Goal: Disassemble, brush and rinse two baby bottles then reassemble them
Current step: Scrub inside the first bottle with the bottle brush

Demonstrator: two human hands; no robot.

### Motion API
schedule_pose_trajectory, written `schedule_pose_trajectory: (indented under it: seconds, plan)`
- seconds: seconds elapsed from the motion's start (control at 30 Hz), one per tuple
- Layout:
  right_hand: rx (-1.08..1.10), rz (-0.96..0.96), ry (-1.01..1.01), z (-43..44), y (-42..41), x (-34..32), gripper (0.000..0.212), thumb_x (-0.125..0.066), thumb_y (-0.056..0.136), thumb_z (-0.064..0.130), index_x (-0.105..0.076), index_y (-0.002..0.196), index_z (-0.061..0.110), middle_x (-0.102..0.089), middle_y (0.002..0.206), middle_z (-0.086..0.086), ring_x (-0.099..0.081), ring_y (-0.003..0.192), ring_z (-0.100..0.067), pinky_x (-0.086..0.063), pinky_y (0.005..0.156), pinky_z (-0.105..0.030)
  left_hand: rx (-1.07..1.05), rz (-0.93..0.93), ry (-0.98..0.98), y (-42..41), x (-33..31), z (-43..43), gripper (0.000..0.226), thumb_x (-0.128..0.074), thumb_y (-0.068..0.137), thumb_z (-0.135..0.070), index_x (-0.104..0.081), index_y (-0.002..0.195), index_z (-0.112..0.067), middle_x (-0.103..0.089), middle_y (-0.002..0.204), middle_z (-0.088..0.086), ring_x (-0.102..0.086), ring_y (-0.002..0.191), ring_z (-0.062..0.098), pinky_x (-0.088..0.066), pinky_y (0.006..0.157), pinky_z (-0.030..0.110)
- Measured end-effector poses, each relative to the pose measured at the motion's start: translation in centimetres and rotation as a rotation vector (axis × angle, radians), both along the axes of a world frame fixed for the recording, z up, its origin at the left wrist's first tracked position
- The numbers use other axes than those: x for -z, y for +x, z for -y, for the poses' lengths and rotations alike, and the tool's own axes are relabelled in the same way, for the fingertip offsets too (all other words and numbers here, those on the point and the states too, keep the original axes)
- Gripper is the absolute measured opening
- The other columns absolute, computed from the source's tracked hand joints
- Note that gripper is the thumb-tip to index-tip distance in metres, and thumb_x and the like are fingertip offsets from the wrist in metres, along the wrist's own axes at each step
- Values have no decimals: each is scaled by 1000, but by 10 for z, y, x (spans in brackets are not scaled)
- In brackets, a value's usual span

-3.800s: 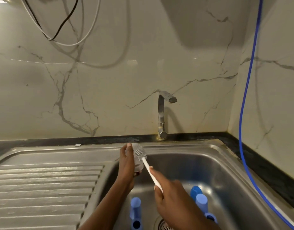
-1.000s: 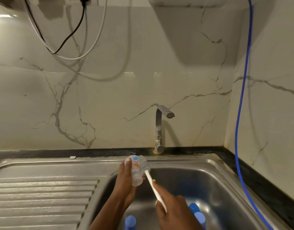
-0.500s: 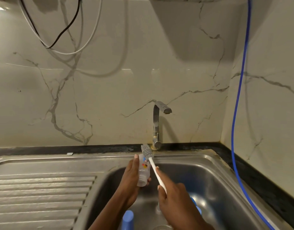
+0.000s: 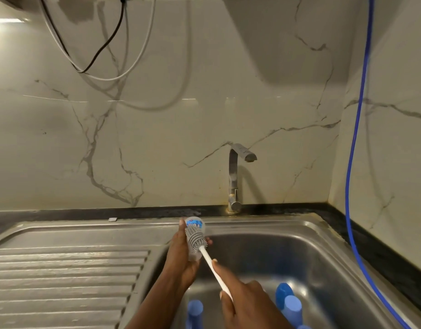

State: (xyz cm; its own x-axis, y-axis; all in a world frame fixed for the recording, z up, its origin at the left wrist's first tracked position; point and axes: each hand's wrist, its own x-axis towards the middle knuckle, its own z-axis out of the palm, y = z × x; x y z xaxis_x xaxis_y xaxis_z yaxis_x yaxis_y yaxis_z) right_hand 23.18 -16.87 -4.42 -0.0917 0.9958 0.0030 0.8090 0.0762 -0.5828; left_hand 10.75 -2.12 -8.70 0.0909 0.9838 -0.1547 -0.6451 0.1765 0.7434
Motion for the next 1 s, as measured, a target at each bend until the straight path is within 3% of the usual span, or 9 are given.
schedule_pose_trajectory:
  seconds: [0.1, 0.2, 0.37, 0.5, 0.57, 0.67, 0.83, 0.9, 1.0]
  plan:
    - [58, -17, 26, -9, 5, 0, 58, -33, 105, 32, 1, 146, 56, -53, 106, -5, -57, 101, -14, -37, 86, -19, 1, -144, 47, 14, 2, 5, 48, -42, 102, -39, -56, 131, -4, -66, 110, 25, -66, 81, 29, -58, 71, 41]
    - [127, -9, 131, -13, 11, -1, 59, -33, 105, 34, 3, 147, 56, -33, 77, 10, -42, 68, -5, -36, 79, -16, 64, -209, 60, 29, -2, 14, 43, -45, 100, -39, -60, 123, -6, -70, 109, 23, -69, 84, 29, -56, 73, 40]
    - [179, -29, 183, -17, 21, 2, 58, -32, 104, 31, -4, 148, 54, -59, 110, -3, -59, 93, -13, -45, 86, -22, 274, -112, 84, 32, -6, 21, 60, -53, 87, -46, -56, 128, -2, -69, 112, 26, -71, 91, 31, -61, 74, 40]
    - [231, 6, 180, -21, 26, 1, 55, -33, 103, 31, -11, 150, 50, -64, 109, -4, -63, 90, -15, -51, 86, -26, 443, -61, 70, 26, -7, 18, 64, -62, 84, -35, -48, 136, -1, -60, 126, 30, -66, 108, 38, -59, 85, 46]
    - [188, 1, 166, -15, 26, 1, 57, -33, 103, 32, -6, 149, 53, -60, 114, -3, -61, 104, -16, -45, 91, -23, 399, 0, 57, 22, -4, 11, 64, -60, 87, -34, -45, 140, 0, -60, 125, 30, -66, 104, 39, -60, 79, 46]
    - [94, 35, 119, 2, 15, -5, 58, -32, 103, 36, 1, 143, 62, -43, 102, -1, -57, 111, -19, -40, 91, -23, 235, 128, 8, 7, 3, -4, 67, -57, 87, -35, -44, 141, 2, -58, 114, 32, -65, 92, 39, -61, 68, 46]
    - [-15, 57, -3, 1, -1, -2, 54, -31, 104, 34, -5, 144, 60, -36, 104, -6, -53, 120, -23, -36, 86, -24, 9, 122, -23, -10, 13, -15, 59, -41, 102, -42, -44, 141, 2, -62, 102, 22, -60, 82, 28, -61, 61, 34]
    - [-10, 61, 0, -3, -2, 0, 56, -31, 105, 33, -3, 145, 59, -42, 105, -9, -55, 117, -23, -32, 80, -22, 2, 57, -2, -3, 11, -14, 63, -41, 100, -47, -48, 139, 1, -64, 95, 18, -61, 77, 25, -59, 64, 34]
    - [49, 72, 71, -9, 5, -3, 65, -31, 105, 32, 11, 133, 73, -39, 85, 1, -51, 77, -8, -33, 74, -20, 54, -6, 69, 13, 5, -6, 73, -53, 88, -58, -56, 132, 0, -68, 100, 21, -64, 89, 31, -52, 95, 46]
